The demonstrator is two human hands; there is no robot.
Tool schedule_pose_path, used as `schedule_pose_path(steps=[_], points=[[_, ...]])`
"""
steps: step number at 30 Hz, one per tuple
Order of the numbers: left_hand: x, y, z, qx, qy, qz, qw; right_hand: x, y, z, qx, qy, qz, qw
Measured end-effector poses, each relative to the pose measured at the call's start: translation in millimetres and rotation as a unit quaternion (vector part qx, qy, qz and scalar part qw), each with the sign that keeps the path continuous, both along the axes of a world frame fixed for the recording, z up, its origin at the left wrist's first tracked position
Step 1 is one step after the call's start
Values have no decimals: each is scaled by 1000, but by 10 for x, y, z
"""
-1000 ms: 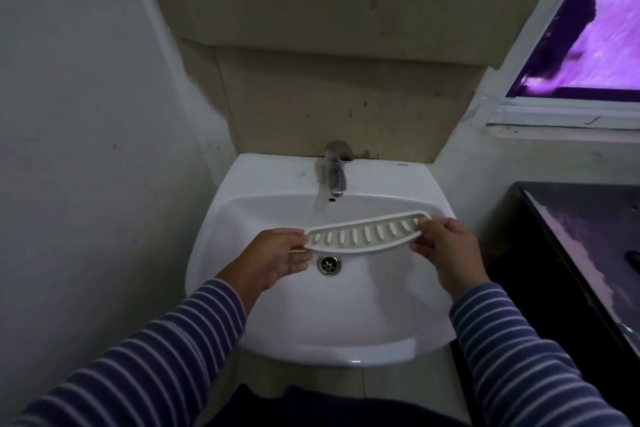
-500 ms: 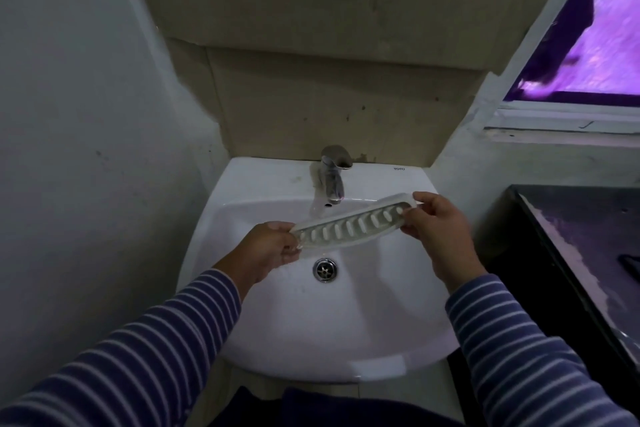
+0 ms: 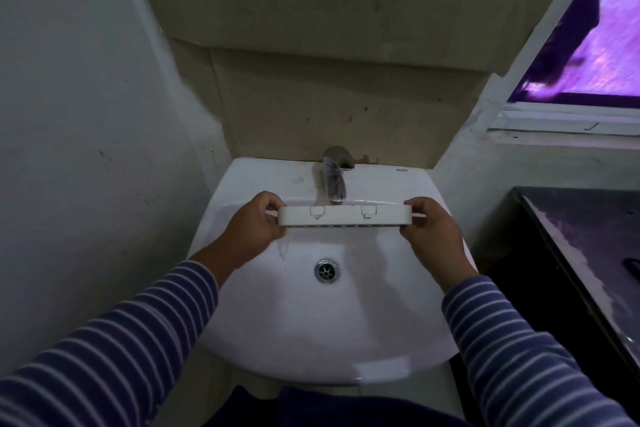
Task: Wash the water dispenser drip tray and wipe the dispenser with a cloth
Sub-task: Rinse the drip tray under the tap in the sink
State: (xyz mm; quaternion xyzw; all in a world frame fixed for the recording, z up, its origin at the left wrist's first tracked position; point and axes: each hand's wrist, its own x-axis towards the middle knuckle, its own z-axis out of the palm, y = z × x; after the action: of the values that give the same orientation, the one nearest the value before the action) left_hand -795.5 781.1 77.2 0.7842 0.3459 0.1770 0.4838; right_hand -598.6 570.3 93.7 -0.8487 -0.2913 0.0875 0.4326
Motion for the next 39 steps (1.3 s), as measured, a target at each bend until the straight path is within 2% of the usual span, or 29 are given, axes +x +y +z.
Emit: schedule_pose_path(steps=[5, 8, 10, 12, 14, 15, 20, 22, 24, 27, 34, 39], points=[[-81, -19, -26, -23, -30, -6, 999, -22, 33, -10, -4, -8, -2, 1000], [-147, -27, -105, -115, -63, -39, 991, -8, 33, -19, -19, 20, 1, 1000], [-191, -24, -184, -246, -125, -43, 960, 17, 42, -32, -42, 61, 14, 997], [-230, -13, -270, -371, -180, -27, 910, 38, 86, -22, -74, 109, 35, 991], [-242, -1, -368, -446, -200, 10, 873, 47, 181, 35, -97, 126, 60, 985], [-235, -5, -422, -462, -197, 34, 864, 48, 254, 84, -96, 114, 71, 986], [-140, -80, -677, -480, -141, 120, 858, -10, 739, 411, -81, -70, 139, 984], [-93, -91, -746, -488, -142, 143, 849, -44, 894, 503, -72, -148, 189, 968], [-39, -97, -791, -494, -146, 166, 841, -57, 994, 540, -63, -178, 240, 952], [27, -85, -847, -502, -154, 192, 829, -19, 1081, 513, -110, -246, 271, 924], [131, -27, -926, -507, -167, 199, 822, 55, 1170, 538, -113, -269, 264, 919], [214, -60, -932, -510, -167, 204, 819, 133, 1325, 612, -173, -269, 260, 911]])
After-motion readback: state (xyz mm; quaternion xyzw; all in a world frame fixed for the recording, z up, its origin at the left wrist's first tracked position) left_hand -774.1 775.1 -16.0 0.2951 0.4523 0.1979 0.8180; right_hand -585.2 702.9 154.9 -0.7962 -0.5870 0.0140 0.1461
